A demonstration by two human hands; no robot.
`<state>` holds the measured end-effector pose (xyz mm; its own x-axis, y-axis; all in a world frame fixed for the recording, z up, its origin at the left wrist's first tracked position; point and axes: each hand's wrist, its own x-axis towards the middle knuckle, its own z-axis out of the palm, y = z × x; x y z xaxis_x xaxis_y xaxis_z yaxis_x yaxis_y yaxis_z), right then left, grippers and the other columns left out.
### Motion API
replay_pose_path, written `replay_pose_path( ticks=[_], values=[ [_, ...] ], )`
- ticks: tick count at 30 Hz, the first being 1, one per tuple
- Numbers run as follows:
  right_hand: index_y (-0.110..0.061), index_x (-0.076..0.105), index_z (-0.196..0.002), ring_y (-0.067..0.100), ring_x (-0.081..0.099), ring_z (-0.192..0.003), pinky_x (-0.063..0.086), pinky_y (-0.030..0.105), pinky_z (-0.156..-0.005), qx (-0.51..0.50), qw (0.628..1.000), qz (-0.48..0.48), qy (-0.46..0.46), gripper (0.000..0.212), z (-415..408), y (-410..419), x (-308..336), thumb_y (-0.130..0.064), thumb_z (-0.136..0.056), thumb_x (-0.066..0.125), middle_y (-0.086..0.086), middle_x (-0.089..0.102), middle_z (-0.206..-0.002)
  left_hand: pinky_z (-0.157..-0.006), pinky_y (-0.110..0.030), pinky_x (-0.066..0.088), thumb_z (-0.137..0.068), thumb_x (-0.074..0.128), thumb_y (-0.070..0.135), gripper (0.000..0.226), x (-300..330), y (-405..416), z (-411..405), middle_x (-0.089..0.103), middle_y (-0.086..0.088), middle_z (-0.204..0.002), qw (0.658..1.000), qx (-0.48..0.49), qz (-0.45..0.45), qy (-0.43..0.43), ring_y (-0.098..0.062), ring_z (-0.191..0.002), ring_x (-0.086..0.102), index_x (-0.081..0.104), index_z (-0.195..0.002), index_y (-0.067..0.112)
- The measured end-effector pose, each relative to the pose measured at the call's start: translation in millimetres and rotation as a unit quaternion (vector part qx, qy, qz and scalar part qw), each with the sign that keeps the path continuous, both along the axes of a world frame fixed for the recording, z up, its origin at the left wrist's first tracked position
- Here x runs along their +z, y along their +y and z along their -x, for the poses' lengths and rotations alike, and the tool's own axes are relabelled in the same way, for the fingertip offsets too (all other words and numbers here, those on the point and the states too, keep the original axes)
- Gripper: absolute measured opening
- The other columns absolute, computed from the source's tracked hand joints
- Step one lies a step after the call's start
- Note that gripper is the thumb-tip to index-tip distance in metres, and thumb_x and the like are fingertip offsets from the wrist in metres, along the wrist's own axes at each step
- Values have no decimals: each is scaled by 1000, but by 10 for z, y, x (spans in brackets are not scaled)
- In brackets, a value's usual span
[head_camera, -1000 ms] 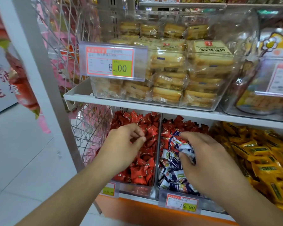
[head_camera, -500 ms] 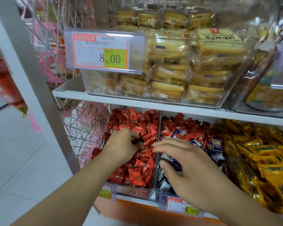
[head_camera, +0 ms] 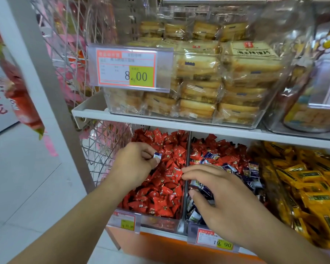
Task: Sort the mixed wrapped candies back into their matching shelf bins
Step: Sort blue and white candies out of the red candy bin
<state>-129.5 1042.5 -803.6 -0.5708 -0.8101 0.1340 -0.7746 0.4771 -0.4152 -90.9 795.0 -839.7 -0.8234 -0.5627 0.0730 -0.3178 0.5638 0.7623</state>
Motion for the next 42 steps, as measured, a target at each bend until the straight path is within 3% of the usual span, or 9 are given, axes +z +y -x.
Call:
replay_pose_path(
  ticks=[3,8,11,20,23,26,31,36,42],
  values=[
    [-46,47,-143,-32,18,-121,7,-8,-97,-8,1000,1,-12,39,-13,-5,13,-38,-105,51,-40,37,-145,-79,-36,60,-85,84,28,11,156,18,-130,76,5,-78,997,-4,-71,20,-13,-78,74,73,-82,27],
    [-57,22,-149,-21,28,-124,27,11,-101,-54,996,60,-42,59,-69,7,65,-51,-100,55,-40,37,-142,-71,-24,59,-81,87,25,19,492,384,-321,78,-3,-84,971,-38,-229,49,-15,-76,75,75,-94,16],
    [-59,24,-144,-14,39,-124,37,19,-104,-66,993,94,-19,63,-84,9,94,-56,-94,62,-39,43,-133,-73,-26,58,-79,88,29,23,542,647,-334,79,-4,-84,961,-93,-257,43,-15,-73,72,77,-94,15],
    [-39,60,-95,1,60,-77,55,30,-72,-139,989,43,32,10,19,94,108,-43,-95,69,-21,61,-84,-88,-42,61,-92,76,17,6,531,654,-457,79,-3,-90,962,-98,-254,34,-20,-89,76,76,-97,14],
    [-34,64,-104,4,64,-77,57,32,-68,-187,982,-2,24,9,145,149,127,-39,-97,66,-15,67,-99,-95,-33,54,-95,73,26,9,550,408,-571,78,10,-102,987,-51,-147,46,-6,-97,71,74,-103,25],
    [-29,53,-143,14,55,-126,54,36,-99,-204,977,-43,46,47,189,168,107,-38,-98,63,-7,57,-140,-102,-20,36,-96,66,44,46,537,122,-741,55,23,-137,995,-21,98,-18,0,-123,52,55,-140,36],
    [-34,48,-145,7,39,-139,35,22,-110,-137,989,-40,30,46,76,47,84,-37,-100,59,-17,47,-147,-115,-13,2,-95,63,53,95,304,-142,-842,6,9,-171,981,-80,160,-71,-5,-155,5,5,-165,25],
    [-43,43,-143,-2,33,-137,27,17,-112,-84,996,-26,29,41,-78,-138,81,-42,-103,52,-28,39,-145,-115,-16,-4,-93,61,61,112,175,-284,-903,-22,17,-166,979,-132,91,-125,8,-144,-15,-25,-158,32],
    [-36,51,-141,-3,35,-134,28,19,-115,-22,996,5,91,40,-160,-475,182,-38,-102,54,-24,46,-136,-125,-39,25,-74,81,65,135,45,-487,-1067,-5,13,-171,969,-171,-50,-172,-11,-156,14,-38,-138,63]
  ],
)
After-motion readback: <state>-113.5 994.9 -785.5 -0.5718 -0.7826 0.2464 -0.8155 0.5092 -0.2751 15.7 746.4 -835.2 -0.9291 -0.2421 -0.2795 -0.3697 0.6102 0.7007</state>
